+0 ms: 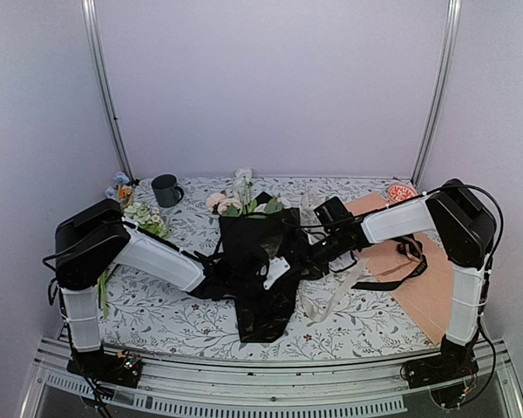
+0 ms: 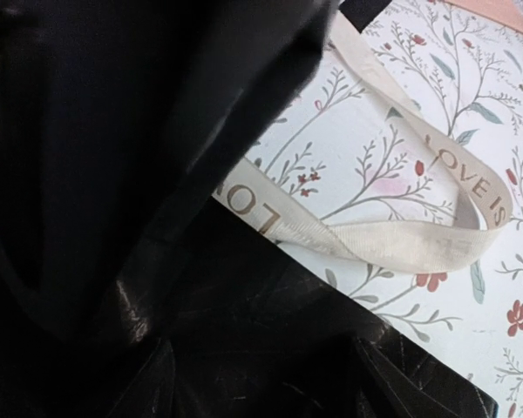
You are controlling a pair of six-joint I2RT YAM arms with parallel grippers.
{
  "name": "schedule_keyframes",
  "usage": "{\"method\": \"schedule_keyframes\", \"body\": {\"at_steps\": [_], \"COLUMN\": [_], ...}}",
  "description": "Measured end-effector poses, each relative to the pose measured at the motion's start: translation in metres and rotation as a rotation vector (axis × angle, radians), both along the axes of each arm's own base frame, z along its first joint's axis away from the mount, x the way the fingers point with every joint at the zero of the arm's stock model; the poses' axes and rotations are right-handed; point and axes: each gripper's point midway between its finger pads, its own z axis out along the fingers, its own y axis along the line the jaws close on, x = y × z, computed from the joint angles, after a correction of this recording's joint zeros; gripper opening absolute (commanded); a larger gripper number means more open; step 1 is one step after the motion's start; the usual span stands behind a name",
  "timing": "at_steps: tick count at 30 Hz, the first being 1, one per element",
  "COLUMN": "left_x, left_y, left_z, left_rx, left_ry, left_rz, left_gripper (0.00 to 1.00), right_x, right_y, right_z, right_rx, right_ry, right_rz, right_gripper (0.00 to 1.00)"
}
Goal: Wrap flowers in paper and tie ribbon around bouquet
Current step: Pick up the ribbon from the center of the board.
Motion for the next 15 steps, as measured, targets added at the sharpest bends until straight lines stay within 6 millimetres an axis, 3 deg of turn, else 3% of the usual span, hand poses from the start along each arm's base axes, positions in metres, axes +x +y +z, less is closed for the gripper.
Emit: {"method": "schedule_keyframes", "body": {"at_steps": [4,8,12,15], "left_x": [0.0,0.001,0.001,0.001], "left_y": [0.004,0.005,0.005,0.005], "left_z": [0.0,0.0,0.0,0.0], "left_rx": [0.002,-0.001,-0.001,-0.001], "left_ry": [-0.003,-0.006,-0.006,-0.005], "left_rz": [0.006,0.009,0.009,0.009], "left_gripper": [0.69,0.69,0.69,0.69], "right_x": [0.022,0.045,0.066,0.075], "right_y": [-0.008,-0.037,-0.059,-0.062], "right_z": [0.013,0.026,0.032,0.03], "right_rx": [-0.023,-0.043,-0.063,-0.081], "right_ry": [-0.069,-0.117,-0.163,-0.171], "right_rz": [-0.009,-0.062,-0.107,-0.108], "right_gripper": [0.64,0.82,0.84,0.88]}}
